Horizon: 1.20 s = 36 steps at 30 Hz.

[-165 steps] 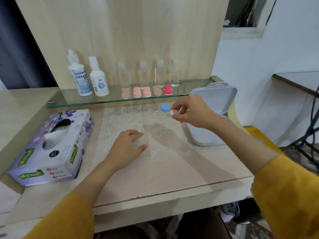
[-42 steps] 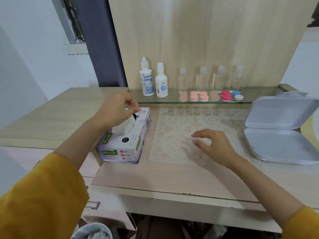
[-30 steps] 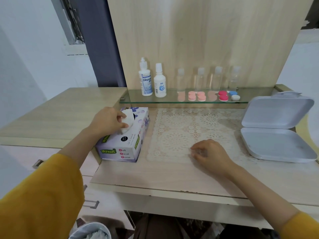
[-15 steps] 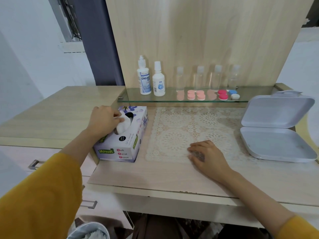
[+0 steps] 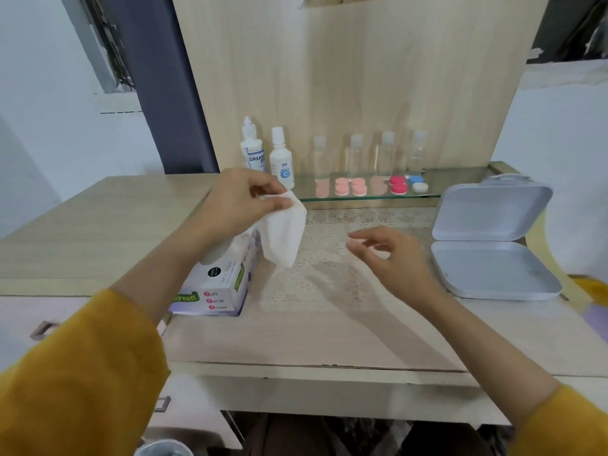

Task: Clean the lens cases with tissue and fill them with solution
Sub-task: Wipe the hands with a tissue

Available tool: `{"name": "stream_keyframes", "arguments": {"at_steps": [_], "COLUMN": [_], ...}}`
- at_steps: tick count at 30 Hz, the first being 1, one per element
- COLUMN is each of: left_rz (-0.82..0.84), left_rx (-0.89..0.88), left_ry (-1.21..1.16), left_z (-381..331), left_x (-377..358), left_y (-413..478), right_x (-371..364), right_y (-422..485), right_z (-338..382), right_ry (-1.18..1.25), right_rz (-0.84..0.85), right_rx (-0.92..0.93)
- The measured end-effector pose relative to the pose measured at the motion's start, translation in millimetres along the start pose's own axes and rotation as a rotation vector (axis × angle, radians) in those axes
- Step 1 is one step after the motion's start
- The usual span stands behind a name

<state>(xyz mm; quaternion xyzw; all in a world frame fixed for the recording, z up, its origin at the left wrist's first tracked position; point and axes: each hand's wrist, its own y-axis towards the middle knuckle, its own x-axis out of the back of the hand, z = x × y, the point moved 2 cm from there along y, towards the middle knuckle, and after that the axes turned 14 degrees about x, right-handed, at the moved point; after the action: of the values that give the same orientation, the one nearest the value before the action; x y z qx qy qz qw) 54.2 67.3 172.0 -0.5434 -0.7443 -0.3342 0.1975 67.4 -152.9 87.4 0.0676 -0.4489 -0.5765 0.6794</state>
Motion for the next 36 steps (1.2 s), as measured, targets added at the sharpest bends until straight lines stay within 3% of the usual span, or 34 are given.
{"name": "stream_keyframes", "arguments": {"at_steps": [6, 12, 15, 19, 23, 26, 32, 36], "left_rz": [0.008, 0.084, 0.207, 0.322, 0.438, 0.438, 0.419, 0.332], "left_rx": [-0.055, -0.108, -0.035, 0.176, 0.299, 0.291, 0.239, 0.112], "left_ry": [-0.15, -0.154, -0.2, -0.479, -0.545, -0.521, -0.36, -0.183], "left_z": [-8.5, 2.8, 7.4, 9.9, 11.1, 13.2, 21.7, 18.1], "left_x": [-54.9, -76.9, -83.1, -83.9, -82.9, -83.6, -76.9, -77.1], "left_y": [-28.7, -43.8, -46.8, -45.3, -46.6, -46.9, -42.3, -39.3], "right_x": [-3.9, -2.1, 1.0, 7.9, 10.3, 11.6, 19.4, 20.2], "right_y": [-7.4, -18.8, -19.8, -18.4, -16.7, -16.6, -13.8, -8.4], "right_z": [19.6, 4.8, 4.0, 4.6, 3.2, 1.9, -1.4, -0.9], "right_ry": [0.131, 0.117, 0.143, 0.109, 0.038, -0.013, -0.054, -0.106], "right_rz": [-0.058, -0.082, -0.013, 0.045, 0.12, 0.189, 0.165, 0.186], "right_rx": [-0.141, -0.093, -0.098, -0.01, 0.018, 0.018, -0.009, 0.004]}}
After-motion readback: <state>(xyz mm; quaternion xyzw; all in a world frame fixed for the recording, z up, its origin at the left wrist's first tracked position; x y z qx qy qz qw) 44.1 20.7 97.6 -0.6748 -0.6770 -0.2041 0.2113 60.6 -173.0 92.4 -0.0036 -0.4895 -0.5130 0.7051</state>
